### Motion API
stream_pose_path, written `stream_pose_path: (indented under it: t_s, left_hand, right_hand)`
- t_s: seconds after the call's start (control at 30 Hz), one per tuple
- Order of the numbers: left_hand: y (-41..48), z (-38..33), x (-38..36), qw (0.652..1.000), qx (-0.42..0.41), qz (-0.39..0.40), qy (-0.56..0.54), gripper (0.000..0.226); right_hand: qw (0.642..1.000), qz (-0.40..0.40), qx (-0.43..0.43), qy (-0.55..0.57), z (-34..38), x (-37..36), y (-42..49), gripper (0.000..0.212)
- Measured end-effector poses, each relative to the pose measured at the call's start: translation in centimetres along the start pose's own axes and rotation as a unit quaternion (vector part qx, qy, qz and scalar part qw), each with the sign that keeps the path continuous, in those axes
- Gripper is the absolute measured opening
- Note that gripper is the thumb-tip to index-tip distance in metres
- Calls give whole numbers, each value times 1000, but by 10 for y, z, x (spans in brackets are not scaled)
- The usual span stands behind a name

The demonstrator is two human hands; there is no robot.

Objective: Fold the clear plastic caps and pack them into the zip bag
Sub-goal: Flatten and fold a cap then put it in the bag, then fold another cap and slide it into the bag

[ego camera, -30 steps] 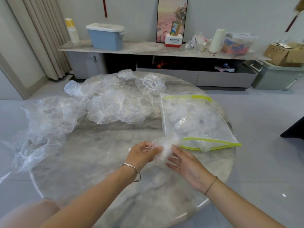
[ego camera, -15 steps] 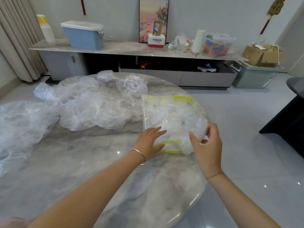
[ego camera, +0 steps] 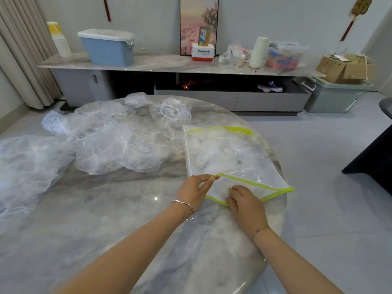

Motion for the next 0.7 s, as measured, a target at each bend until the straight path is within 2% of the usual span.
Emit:
stream_pose_path:
  t_s: [0.07, 0.13, 0.2, 0.27, 0.33, 0.5, 0.6, 0.7]
  left_hand:
    - [-1, -2, 0, 1000, -9, 0, 6, 27]
    - [-2, -6, -2, 1000, -22, 9, 18, 27]
    - [-5, -9, -6, 998, -38, 21, 39, 28]
    - [-7, -10, -8, 996, -47, 25, 69, 34]
    - [-7, -8, -7, 995, -43, 21, 90, 41]
    - [1, -2, -2, 994, -13, 23, 108, 31]
    - [-2, -2, -4, 990, -14, 69, 125, 33]
    - [-12, 1, 13, 980, -27, 87, 178, 48]
  right_hand:
    - [997, 66, -37, 18, 0, -13, 4, 64]
    - [982, 165, -93, 6, -12, -32, 5, 89]
    - [972, 193, -133, -17, -25, -38, 8, 86]
    - [967, 198, -159, -22, -34, -36, 9, 67]
    - [964, 207, -164, -28, -35, -32, 9, 59]
    - [966, 234, -103, -32, 1, -19, -13, 80]
    - [968, 243, -57, -27, 19, -12, -29, 94]
    - [981, 195, 7, 10, 47, 2, -28, 83]
Point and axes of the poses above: each hand's wrist, its own y-axis towards the middle knuckle, its own x-axis out of the back of the hand, z = x × y, the point moved 10 cm from there along y, towards the middle knuckle, and after that the axes turned 4 degrees about -x, right-handed, at the moved point
